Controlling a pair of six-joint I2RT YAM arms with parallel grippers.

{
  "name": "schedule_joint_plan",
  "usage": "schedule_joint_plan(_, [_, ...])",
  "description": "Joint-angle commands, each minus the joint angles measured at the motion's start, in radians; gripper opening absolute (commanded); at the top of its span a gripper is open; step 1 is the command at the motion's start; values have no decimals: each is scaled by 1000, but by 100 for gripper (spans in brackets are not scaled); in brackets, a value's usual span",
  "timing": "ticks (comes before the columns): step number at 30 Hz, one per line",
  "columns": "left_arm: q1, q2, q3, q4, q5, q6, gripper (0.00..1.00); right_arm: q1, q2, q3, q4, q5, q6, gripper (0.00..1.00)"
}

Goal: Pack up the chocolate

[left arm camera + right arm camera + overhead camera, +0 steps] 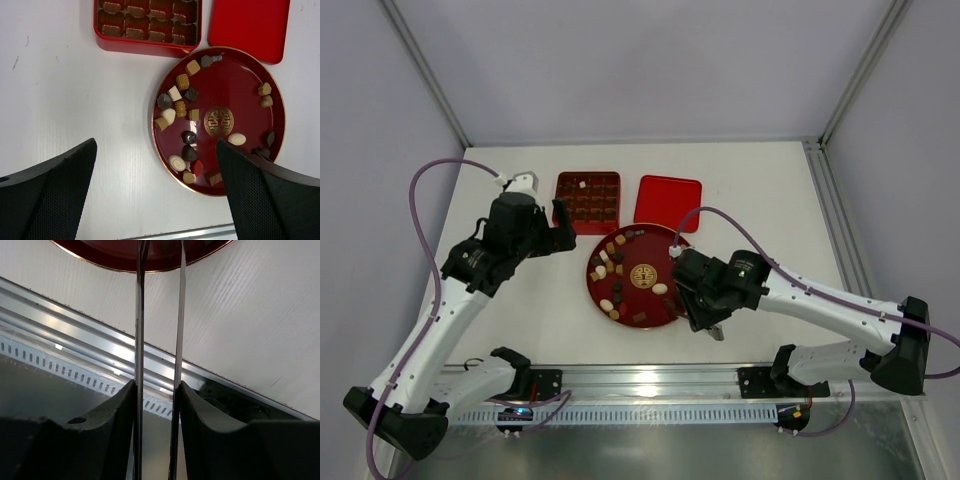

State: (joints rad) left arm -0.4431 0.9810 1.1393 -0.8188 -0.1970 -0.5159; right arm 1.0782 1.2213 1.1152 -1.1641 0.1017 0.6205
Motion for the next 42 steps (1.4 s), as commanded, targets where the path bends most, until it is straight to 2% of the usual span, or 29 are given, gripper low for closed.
schedule_joint_plan(1, [1,-8,-1,38,7,4,100,6,17,1,47,1,-22,40])
schedule_joint_plan(12, [1,-7,-9,44,7,7,100,6,29,44,15,26,-21,28])
schedule_joint_plan(20, [1,-15,-1,41,5,5,100,5,52,205,-52,70,-39,28])
schedule_joint_plan(24, [1,-21,7,38,4,5,100,-30,95,261,-8,67,-71,27])
schedule_joint_plan(30, [1,-25,31,27,10,5,100,-106,260,434,138,99,-185,28])
schedule_joint_plan(35, [1,-13,69,3,21,14,100,-234,447,645,311,93,-275,28])
schedule_joint_plan(42, [0,-21,96,-34,-1,25,100,-317,840,1042,374,87,-344,27])
